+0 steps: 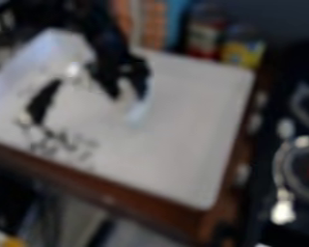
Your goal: Sweep into pile
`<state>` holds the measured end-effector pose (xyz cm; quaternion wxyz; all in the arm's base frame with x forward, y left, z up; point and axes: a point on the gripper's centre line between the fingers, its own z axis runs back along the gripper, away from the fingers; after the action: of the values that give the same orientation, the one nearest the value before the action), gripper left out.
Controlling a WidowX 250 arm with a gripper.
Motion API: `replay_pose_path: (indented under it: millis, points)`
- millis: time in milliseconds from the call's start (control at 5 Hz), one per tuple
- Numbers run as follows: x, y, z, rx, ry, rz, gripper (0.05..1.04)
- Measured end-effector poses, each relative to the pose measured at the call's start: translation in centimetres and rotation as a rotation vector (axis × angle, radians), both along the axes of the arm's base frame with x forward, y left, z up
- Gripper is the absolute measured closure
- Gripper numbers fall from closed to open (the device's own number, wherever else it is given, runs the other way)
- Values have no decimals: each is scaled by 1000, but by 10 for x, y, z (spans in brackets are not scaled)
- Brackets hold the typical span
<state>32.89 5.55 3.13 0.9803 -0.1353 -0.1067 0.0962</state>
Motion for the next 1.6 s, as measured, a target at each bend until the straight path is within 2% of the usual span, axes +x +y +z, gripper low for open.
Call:
replay_pose_path:
  millis: [200, 400, 600, 1000, 1400, 1600]
  points:
    - [29, -3, -8, -42, 10, 98, 376]
    - [50, 1, -13, -62, 16, 173, 376]
    - [61, 13, -13, -60, 16, 252, 376]
    - [61, 37, -12, -77, 17, 415, 376]
    - [48, 84, -7, -43, -44, 737, 376]
    - [47, 95, -4, -31, -79, 878, 376]
